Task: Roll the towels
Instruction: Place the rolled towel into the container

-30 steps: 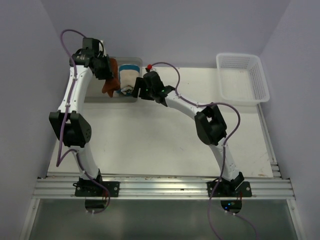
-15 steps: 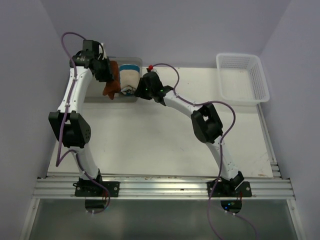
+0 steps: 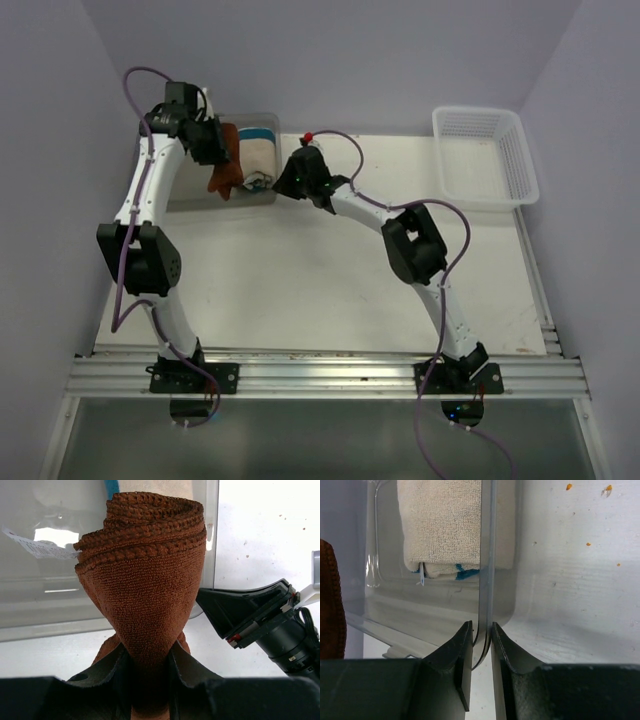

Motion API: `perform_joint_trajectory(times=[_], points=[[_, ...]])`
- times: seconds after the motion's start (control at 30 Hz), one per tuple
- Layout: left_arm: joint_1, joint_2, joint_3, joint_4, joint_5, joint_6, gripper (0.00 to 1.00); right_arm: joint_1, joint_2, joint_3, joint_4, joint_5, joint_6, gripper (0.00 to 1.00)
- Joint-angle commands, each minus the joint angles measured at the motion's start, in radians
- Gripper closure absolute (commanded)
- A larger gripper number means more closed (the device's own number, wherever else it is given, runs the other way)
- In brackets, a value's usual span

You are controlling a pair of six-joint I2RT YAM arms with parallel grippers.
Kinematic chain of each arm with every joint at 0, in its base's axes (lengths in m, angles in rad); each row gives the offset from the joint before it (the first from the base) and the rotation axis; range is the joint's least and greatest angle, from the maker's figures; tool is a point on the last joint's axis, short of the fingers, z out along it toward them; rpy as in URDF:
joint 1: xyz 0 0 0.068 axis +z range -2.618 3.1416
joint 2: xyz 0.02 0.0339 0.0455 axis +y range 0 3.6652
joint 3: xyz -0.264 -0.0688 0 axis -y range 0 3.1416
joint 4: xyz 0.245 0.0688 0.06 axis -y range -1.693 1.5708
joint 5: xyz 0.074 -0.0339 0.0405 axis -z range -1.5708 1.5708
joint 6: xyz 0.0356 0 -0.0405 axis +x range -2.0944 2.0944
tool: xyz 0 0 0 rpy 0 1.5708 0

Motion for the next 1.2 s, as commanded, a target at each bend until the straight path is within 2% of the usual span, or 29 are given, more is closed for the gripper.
perform_joint_trajectory(times=[0.0,0.37,0.57,0.7,0.73,0.77,0.8,0.87,0.9,0.97,1.17], points=[[0.012,0.001,0.03,0.086,0.07,-0.005,1.0,-0.002,-0.065,-0.098,0.01,0.016,-0.034,0.99],[0.021,0.078,0.073,0.101,0.162,-0.038,1.0,-0.022,-0.226,-0.299,0.007,-0.04,-0.037,1.0],[0.021,0.055,0.027,0.107,0.133,-0.044,1.0,-0.022,-0.292,-0.345,-0.074,-0.07,-0.043,1.0],[0.023,0.043,-0.045,0.164,0.19,-0.067,1.0,-0.024,-0.347,-0.44,-0.032,-0.084,-0.03,1.0],[0.024,0.043,-0.057,0.181,0.198,-0.077,1.0,-0.024,-0.355,-0.446,-0.027,-0.087,-0.028,0.96],[0.026,0.047,-0.063,0.202,0.211,-0.083,1.0,-0.024,-0.356,-0.451,-0.025,-0.09,-0.031,0.86],[0.032,0.052,-0.077,0.215,0.225,-0.101,1.0,-0.024,-0.356,-0.449,-0.033,-0.095,-0.037,0.81],[0.033,0.052,-0.117,0.291,0.292,-0.13,1.0,-0.022,-0.359,-0.452,-0.039,-0.093,-0.042,0.8],[0.077,0.05,-0.166,0.323,0.325,-0.155,1.0,-0.024,-0.361,-0.454,-0.039,-0.092,-0.042,0.79],[0.098,0.052,-0.207,0.385,0.369,-0.173,1.0,-0.022,-0.363,-0.455,-0.039,-0.095,-0.045,0.79],[0.13,0.084,-0.284,0.384,0.316,-0.155,1.0,-0.022,-0.352,-0.451,-0.042,-0.101,-0.05,0.79]])
